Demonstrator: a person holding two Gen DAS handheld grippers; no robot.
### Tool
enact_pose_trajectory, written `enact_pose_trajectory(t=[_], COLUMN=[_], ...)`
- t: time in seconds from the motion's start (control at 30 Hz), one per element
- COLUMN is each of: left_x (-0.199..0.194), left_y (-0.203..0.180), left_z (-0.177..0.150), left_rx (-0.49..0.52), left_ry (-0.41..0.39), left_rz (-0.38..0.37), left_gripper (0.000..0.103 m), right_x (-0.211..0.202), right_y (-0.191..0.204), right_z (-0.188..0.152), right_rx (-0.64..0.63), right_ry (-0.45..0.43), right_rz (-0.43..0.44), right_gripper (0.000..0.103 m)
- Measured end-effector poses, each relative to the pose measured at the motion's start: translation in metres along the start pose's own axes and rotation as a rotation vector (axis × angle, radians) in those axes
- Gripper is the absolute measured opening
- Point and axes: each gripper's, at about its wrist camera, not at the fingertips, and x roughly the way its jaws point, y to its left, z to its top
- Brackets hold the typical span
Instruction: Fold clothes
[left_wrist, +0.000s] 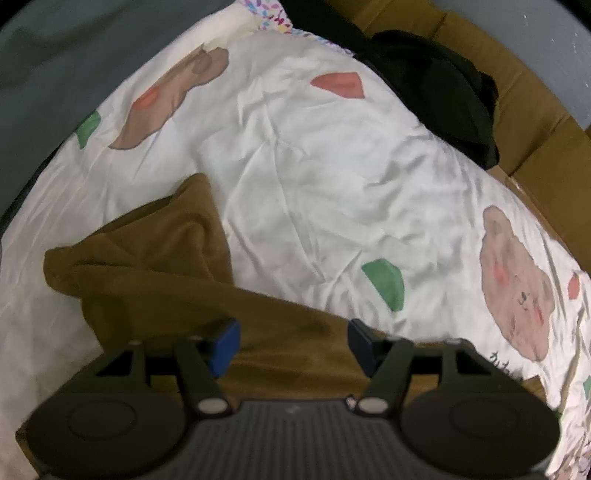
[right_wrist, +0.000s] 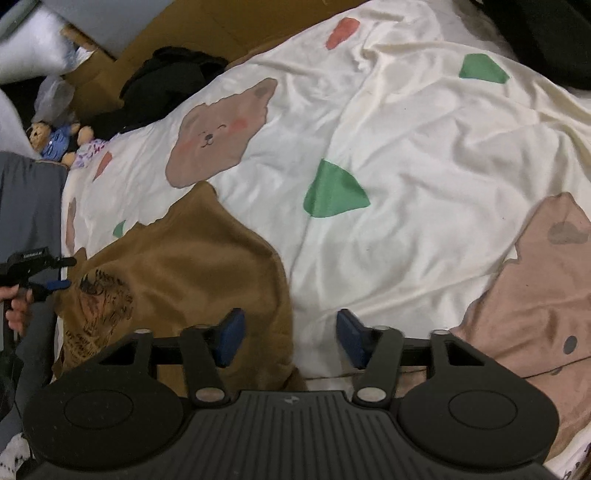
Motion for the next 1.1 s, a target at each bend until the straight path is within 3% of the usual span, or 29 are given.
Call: enact_pose_trajectory(t=[0.23,0.37,0.53,0.77,1.1], left_x=[0.001,0.003,0.009,0.010,-0.008], left_y=[0.003,0.003,0.001,-0.006,-0.026], left_z=[-0.002,-0.002,-0.004,-0.009,-0.013], left_rx=[0.003,0.015,0.041,0.075,0.108], left_ry=[0.009,0.026,0.048,0.066,0.054], left_rz=[-0.004,-0.011,-0.002,-0.004,-0.040], left_gripper=[0.067,0.067,0.072,0.074,0.074], right_x=[0.014,0.021,0.020,0.001,-0.031], right_y=[-0.003,0.000,0.006,0.010,0.012], right_z=[-0.008,-0.010,-0.009,0.011,0.056], right_rx=[0.057,0.056,-0.003,-0.154,-0.386], right_ry=[-0.012,0.005,0.035,0.047,0.057], right_rz=[0.012,0.019,0.007,-0.092,-0.272], right_gripper=[0.021,0.021,0.012,0.005,0.004])
